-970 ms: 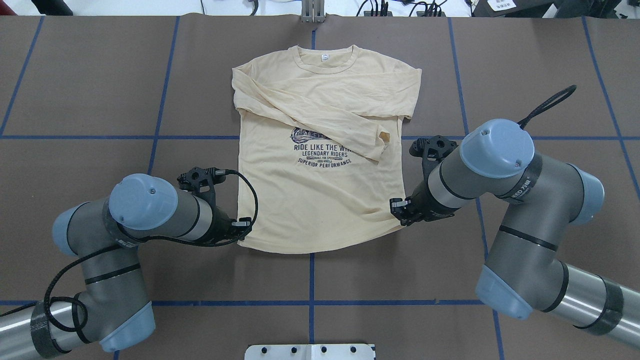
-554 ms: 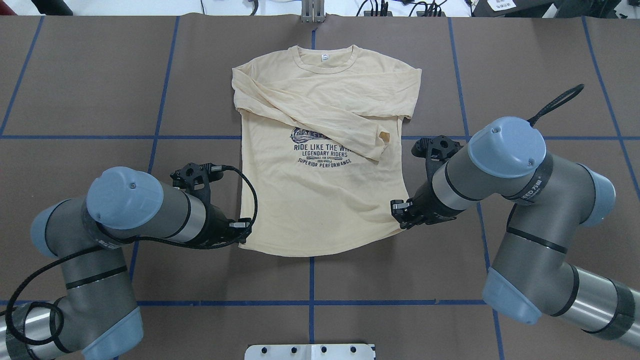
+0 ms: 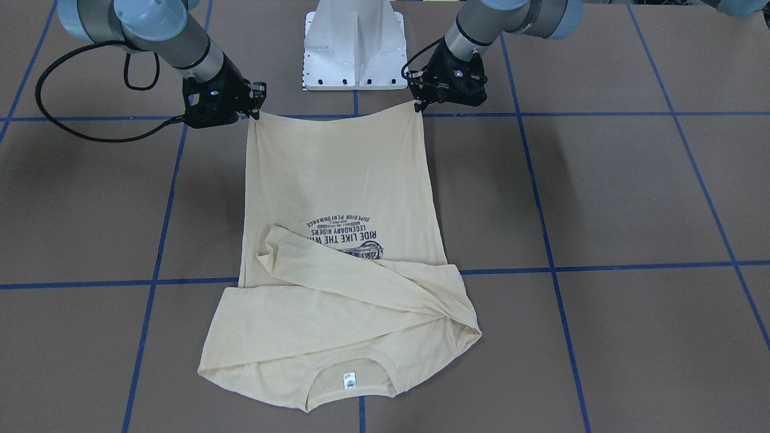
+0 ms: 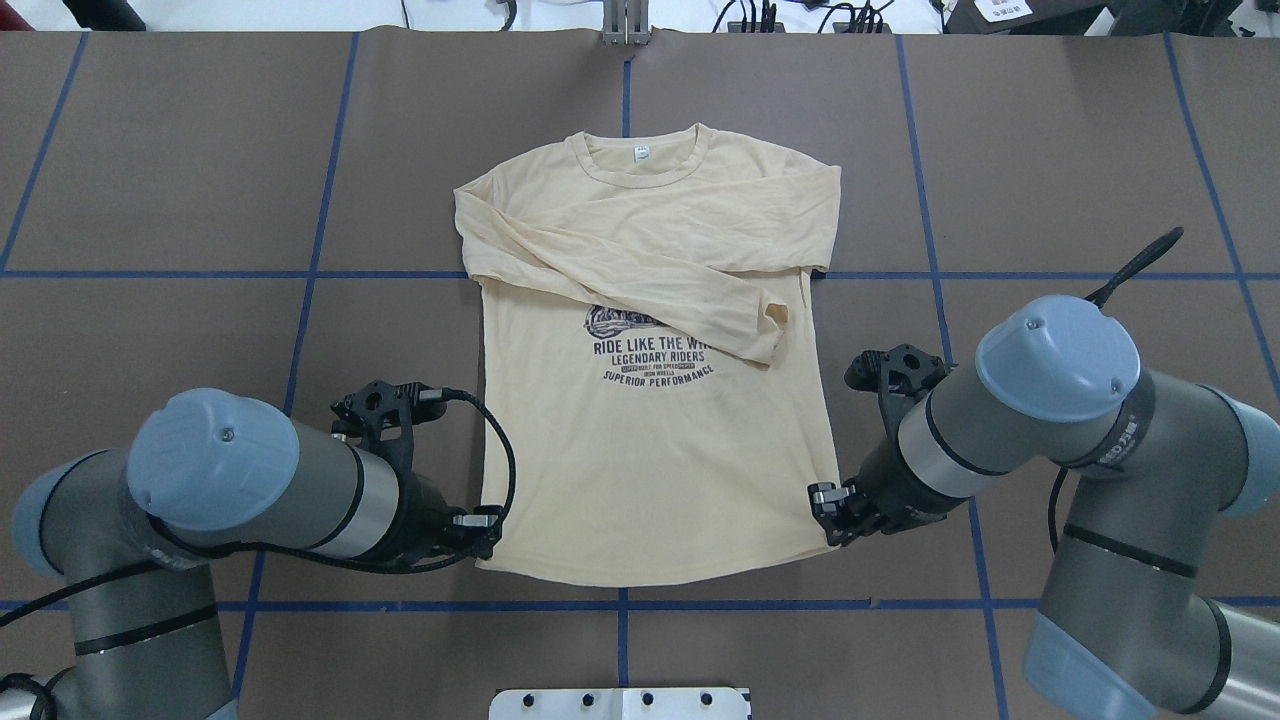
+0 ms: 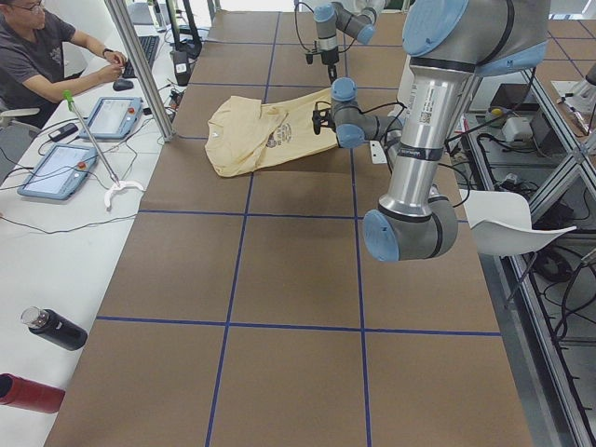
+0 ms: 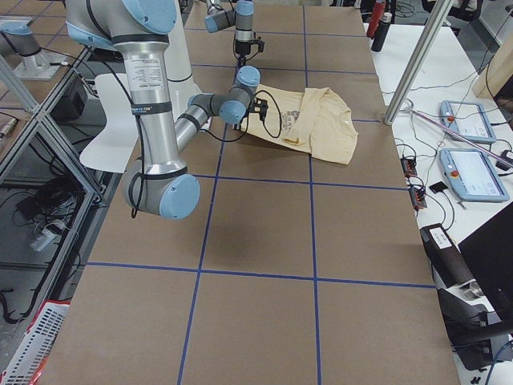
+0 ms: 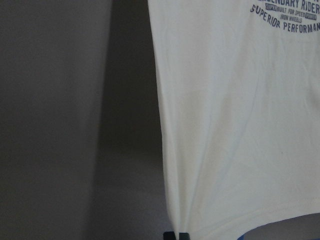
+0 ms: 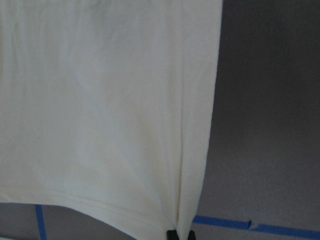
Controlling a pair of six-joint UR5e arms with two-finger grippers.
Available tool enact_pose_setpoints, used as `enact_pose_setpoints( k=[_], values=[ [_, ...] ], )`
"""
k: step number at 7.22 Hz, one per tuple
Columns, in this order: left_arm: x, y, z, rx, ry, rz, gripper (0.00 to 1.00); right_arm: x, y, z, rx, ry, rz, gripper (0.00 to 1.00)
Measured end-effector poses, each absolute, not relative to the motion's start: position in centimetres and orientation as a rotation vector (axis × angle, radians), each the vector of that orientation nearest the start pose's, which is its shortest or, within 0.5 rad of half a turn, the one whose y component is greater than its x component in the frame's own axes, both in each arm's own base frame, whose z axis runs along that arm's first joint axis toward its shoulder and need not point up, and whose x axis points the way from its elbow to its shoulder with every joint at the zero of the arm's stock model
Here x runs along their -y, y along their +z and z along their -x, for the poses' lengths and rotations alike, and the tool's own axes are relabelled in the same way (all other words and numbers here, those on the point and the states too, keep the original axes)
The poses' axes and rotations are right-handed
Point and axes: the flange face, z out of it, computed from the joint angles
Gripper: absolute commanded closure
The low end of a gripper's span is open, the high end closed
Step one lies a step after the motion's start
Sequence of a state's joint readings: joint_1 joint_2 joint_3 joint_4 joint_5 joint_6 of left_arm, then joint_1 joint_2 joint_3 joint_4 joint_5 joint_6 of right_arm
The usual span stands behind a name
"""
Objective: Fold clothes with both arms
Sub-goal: 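Lift the hem with both grippers and carry it toward the collar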
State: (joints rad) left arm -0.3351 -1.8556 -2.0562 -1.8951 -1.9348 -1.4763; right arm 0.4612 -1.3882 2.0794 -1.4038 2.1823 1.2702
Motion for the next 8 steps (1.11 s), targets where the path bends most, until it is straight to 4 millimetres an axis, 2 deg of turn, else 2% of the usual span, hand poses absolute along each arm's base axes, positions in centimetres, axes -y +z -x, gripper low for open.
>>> enact_pose_setpoints(
  k=[1,2,3,4,5,6,8],
  values=[
    [24.8,25.2,-47.0,-1.125,0.01,0.111,1.0,27.4,30.6,42.8,0.98,-0.132,0.251,1.0],
    [23.5,24.9,-47.1,-1.131,0.03,0.125,1.0,26.6,30.2,43.3,0.984,-0.135,0.259,1.0],
    [23.2,24.5,-47.0,-1.14,0.036,0.124,1.0,27.0,29.6,43.5,0.992,-0.124,0.233,1.0],
    [24.1,24.2,-46.6,-1.148,0.022,0.109,1.0,28.5,28.8,43.3,1.003,-0.1,0.182,1.0],
    [25.9,24.0,-45.8,-1.155,-0.009,0.082,1.0,30.9,27.8,42.6,1.018,-0.065,0.133,1.0],
    [28.3,23.5,-44.4,-1.166,-0.048,0.047,1.0,33.9,26.8,41.8,1.033,-0.024,0.089,1.0],
    [34.3,22.0,-41.6,-1.187,-0.111,-0.056,1.0,41.3,25.2,40.4,1.038,0.04,-0.009,1.0]
  ],
)
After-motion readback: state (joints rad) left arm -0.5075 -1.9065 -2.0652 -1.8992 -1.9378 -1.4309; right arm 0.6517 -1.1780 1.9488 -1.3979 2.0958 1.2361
